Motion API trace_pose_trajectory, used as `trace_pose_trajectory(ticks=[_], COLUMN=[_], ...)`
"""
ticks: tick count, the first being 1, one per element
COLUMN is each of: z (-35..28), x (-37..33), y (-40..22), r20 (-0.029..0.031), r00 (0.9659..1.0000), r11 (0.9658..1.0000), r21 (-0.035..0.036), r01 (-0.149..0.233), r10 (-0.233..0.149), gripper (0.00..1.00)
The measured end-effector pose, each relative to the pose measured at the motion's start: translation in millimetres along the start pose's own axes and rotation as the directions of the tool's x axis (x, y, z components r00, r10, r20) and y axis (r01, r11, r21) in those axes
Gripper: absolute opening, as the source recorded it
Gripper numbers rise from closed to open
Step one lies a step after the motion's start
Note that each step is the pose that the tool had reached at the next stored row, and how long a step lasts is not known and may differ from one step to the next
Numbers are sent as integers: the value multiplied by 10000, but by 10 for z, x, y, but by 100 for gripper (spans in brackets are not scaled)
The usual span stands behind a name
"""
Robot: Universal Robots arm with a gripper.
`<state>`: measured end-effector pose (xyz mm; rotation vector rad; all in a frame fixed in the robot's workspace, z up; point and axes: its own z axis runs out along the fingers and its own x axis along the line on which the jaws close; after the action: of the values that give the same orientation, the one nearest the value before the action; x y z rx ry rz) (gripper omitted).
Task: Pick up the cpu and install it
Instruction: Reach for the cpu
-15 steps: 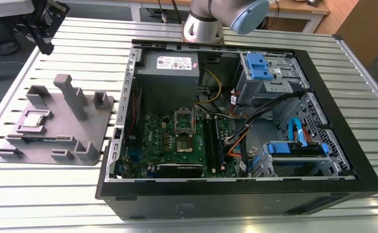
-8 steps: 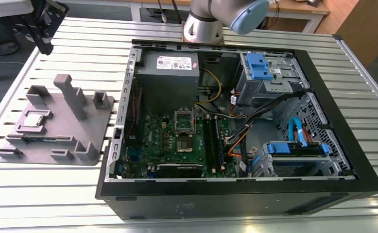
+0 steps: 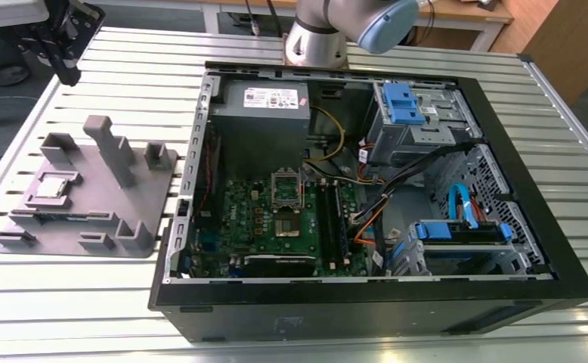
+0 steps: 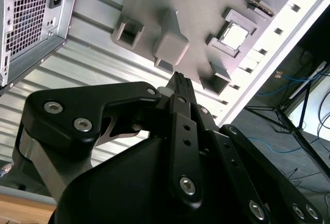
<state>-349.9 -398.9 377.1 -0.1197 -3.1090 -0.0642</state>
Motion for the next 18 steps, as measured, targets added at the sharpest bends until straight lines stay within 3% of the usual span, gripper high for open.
trace_pose_trajectory(ticks=[18], z=[53], x=[265], y=[-22], r20=[10], r00=[10000], r11=[10000], r21=[-1], r01=[1], r10=[-1], gripper=[11])
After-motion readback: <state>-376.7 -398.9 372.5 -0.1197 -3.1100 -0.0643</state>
